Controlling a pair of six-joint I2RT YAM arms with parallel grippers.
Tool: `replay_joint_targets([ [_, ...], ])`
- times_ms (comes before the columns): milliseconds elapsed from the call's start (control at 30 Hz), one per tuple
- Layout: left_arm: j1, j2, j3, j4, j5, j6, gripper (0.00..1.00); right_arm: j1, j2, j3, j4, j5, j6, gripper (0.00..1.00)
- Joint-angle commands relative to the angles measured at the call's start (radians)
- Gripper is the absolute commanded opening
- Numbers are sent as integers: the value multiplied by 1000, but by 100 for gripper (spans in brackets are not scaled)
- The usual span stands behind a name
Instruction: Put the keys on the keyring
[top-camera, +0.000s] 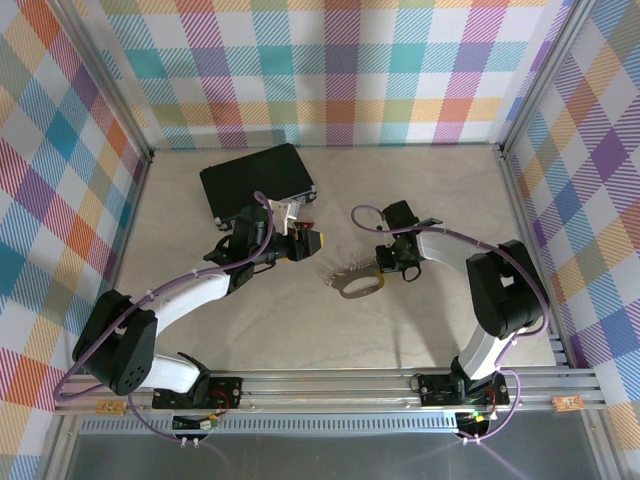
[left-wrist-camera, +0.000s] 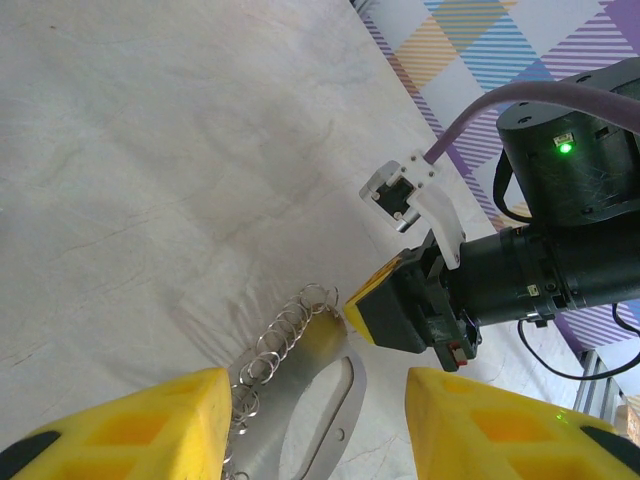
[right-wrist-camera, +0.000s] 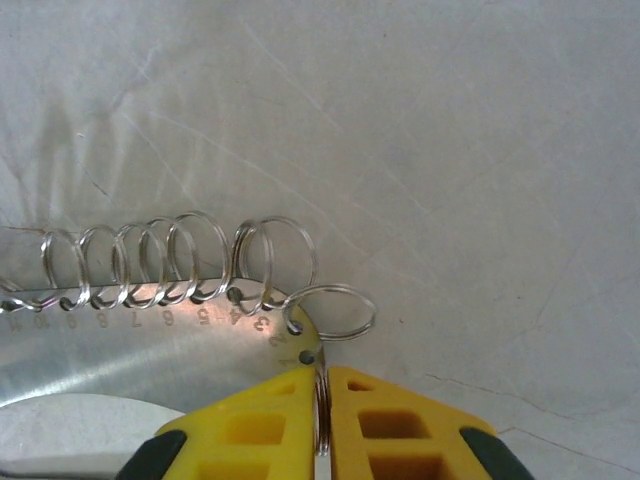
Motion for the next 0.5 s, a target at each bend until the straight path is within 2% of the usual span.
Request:
replay_joint_targets([
  [0,2,-36,-11,-7,-5,9,50,-4,4,21,-27,-2,-8,7],
  [300,4,-52,-13,-8,-3,8,49,-2,-55,-11,-10,-20,0,0],
  [467,4,-90,-22,-19,2,12,49,10,-147,-48,14,-54,-25,0],
])
